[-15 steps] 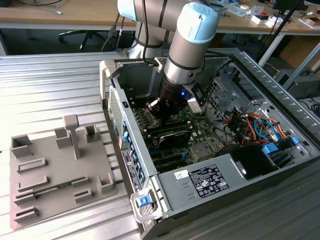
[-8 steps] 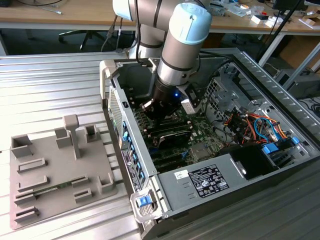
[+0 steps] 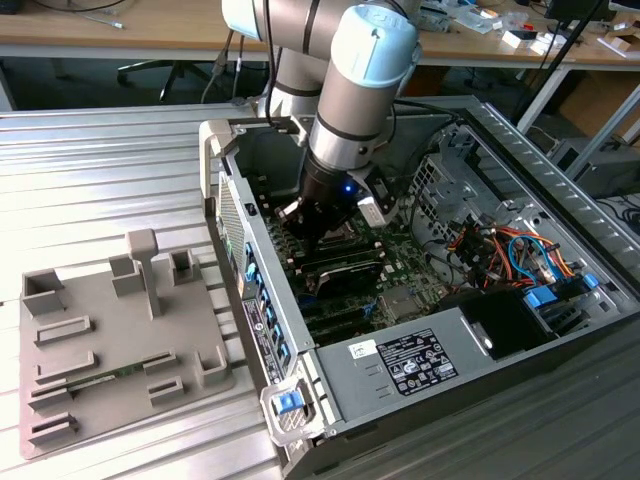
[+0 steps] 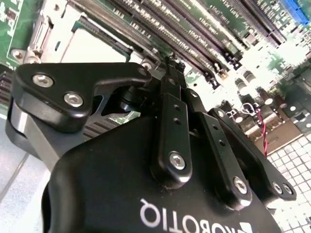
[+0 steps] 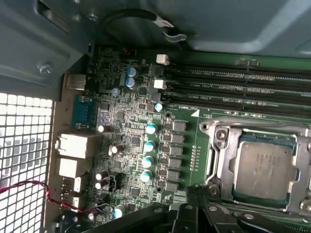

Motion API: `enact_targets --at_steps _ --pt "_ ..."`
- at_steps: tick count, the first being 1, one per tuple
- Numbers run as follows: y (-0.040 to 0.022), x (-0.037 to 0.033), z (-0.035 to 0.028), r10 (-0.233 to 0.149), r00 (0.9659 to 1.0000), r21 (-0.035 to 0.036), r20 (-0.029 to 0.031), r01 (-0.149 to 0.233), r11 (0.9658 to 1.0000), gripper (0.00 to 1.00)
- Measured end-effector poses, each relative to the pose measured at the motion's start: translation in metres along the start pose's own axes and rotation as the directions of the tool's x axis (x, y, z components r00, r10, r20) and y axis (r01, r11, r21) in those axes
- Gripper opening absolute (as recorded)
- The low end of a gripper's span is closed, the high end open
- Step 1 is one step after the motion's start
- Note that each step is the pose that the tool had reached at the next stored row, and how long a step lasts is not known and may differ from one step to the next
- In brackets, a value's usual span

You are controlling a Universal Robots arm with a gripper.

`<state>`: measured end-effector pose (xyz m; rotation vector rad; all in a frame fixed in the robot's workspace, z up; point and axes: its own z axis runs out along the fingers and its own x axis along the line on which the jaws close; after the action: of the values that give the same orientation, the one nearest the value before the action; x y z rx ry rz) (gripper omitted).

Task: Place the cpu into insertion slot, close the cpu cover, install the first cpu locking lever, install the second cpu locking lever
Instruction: 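Install the second cpu locking lever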

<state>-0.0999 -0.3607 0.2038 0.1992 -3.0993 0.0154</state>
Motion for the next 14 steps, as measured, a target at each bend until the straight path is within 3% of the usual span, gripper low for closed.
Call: enact_targets --at_steps 2,7,9,14 --pt "0.0046 -0.0006 0.0008 -0.013 0.9999 -0.0016 0.0004 0.013 0.9999 0.11" --pt "0.0049 -0.0006 0.0027 -0.024 0.9997 -0.0069 0.0009 0.024 0.9997 0.11" --pt "0.0049 -0.0007 0.0042 -0.031 0.9995 -0.0136 0.0021 0.031 0.9994 0.11" --pt "0.0048 -0.0006 0.0055 -0.041 0.9992 -0.0214 0.0021 0.041 0.9989 0.11"
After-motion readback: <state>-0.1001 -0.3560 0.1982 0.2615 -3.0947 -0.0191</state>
